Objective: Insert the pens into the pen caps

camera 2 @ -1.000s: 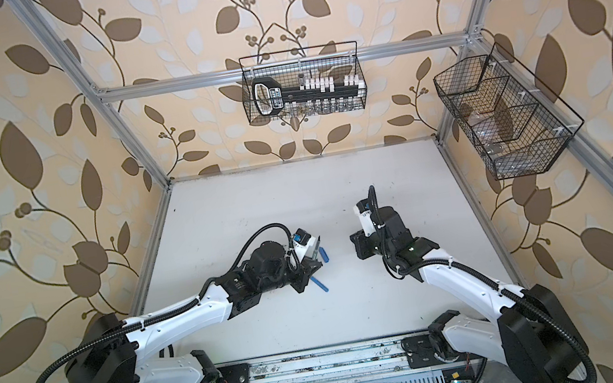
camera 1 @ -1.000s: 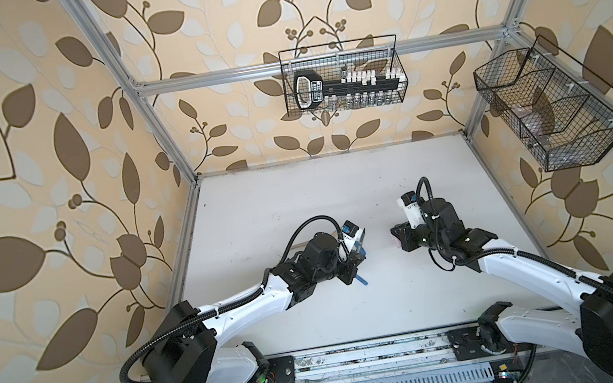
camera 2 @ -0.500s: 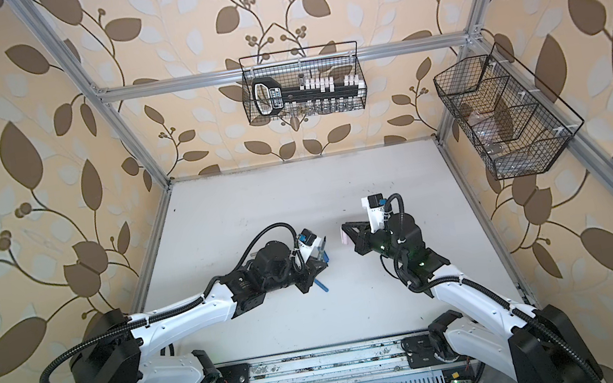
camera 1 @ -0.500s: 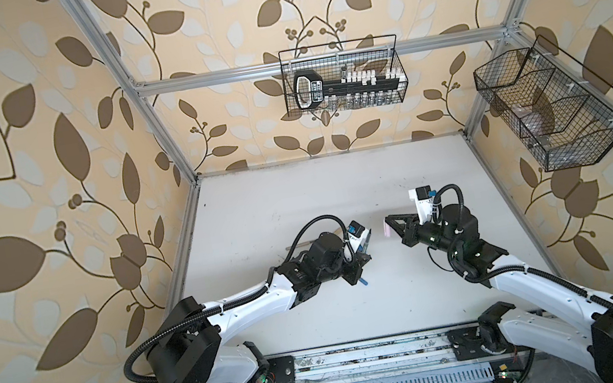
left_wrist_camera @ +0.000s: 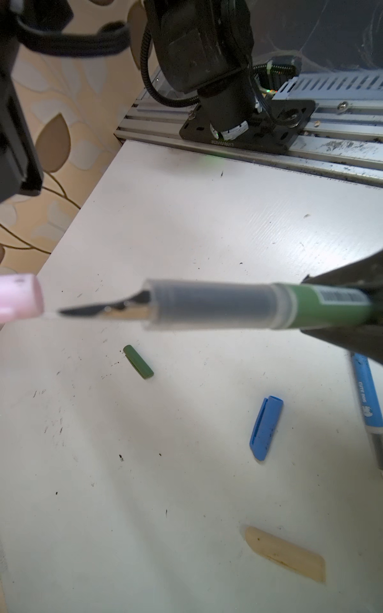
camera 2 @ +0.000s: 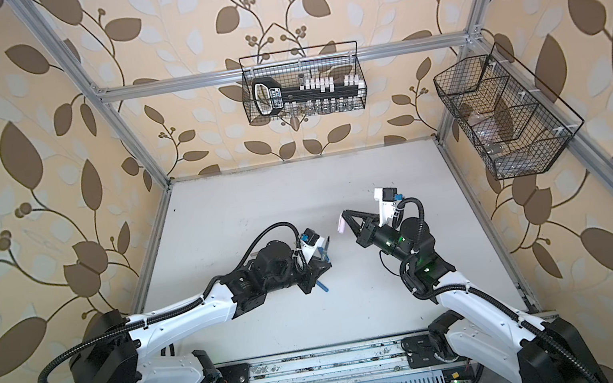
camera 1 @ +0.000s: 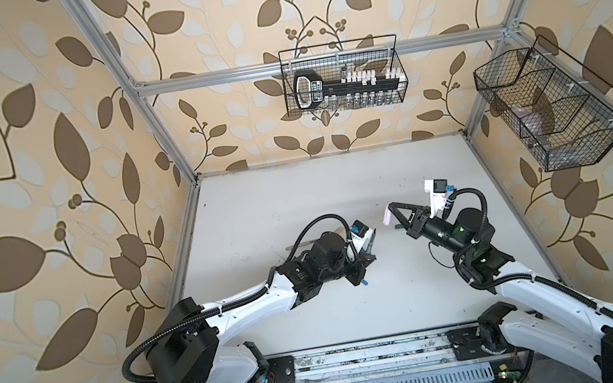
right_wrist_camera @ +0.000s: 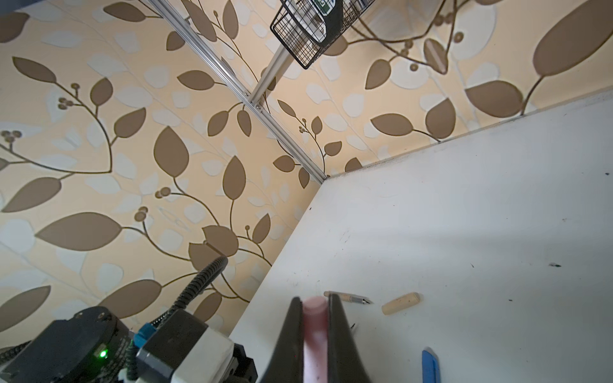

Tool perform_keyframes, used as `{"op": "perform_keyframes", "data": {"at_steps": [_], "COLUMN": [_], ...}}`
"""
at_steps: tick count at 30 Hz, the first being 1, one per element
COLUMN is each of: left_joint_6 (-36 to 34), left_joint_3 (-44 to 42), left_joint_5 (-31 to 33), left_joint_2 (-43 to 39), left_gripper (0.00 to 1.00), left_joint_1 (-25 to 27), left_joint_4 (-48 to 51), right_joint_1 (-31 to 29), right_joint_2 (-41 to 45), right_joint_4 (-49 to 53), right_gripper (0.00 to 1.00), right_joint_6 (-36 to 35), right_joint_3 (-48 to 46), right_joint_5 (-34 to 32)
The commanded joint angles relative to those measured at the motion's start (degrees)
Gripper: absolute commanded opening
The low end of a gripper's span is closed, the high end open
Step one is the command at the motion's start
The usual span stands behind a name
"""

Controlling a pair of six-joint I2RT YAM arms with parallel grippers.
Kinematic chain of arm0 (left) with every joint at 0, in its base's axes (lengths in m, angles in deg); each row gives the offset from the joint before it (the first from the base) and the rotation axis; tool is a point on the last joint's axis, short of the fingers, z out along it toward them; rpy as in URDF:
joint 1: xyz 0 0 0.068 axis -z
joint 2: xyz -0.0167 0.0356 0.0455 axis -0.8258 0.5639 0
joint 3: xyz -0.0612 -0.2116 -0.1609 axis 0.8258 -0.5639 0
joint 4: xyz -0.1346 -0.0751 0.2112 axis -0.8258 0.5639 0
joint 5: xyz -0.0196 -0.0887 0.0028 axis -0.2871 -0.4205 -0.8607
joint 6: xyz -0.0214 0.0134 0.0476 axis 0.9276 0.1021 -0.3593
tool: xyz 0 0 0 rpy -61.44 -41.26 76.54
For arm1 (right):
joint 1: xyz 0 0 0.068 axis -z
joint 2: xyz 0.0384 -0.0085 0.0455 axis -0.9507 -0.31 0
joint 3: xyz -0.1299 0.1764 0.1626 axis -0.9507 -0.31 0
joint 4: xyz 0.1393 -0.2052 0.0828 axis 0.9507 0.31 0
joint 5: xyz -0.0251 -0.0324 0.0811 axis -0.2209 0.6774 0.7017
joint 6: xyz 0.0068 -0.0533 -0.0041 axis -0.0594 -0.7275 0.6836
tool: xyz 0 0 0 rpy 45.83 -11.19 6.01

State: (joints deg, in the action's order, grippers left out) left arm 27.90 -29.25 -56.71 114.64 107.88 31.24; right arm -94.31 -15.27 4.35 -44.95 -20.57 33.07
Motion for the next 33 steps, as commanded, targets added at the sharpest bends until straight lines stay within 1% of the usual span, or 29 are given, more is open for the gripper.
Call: {"op": "perform_keyframes", "data": {"at_steps": [1,8,11,14,33], "left_joint_6": [0.19,-0.2,-0.16,-0.41,-0.37], "left_joint_3": [2.74,3.31,3.28,3.59,3.51], "left_joint_5": [-1.54,-2.02,-2.12,-1.78,-2.82], "left_joint_2": [-2.2,-2.2,-2.2,-1.98,-2.54], "left_gripper": [0.0,0.0,0.0,0.0,0.0], "left_joint_1": [0.7,1.3,1.4,1.41,2.02], "left_joint_4": [-1.08,-0.45,-0.45,-0.25,-0.08], "right_joint_1": [0.21,-0.08,-0.73,-0.64,-2.24], "right_joint_2": [0.57,-1.11,-1.52,-1.35,-0.79], "right_joint_4": [-3.4,-4.69,-3.23,-0.65,-1.36], "right_gripper": [0.1,0.1,0.1,0.1,0.11], "right_joint_6": [3.41,3.83,2.8,1.58,2.09], "right_joint_3": [-0.53,0.15,0.8,1.61,3.83], "right_joint_5": [-1.16,-0.98,-1.15,-2.12,-1.09]}}
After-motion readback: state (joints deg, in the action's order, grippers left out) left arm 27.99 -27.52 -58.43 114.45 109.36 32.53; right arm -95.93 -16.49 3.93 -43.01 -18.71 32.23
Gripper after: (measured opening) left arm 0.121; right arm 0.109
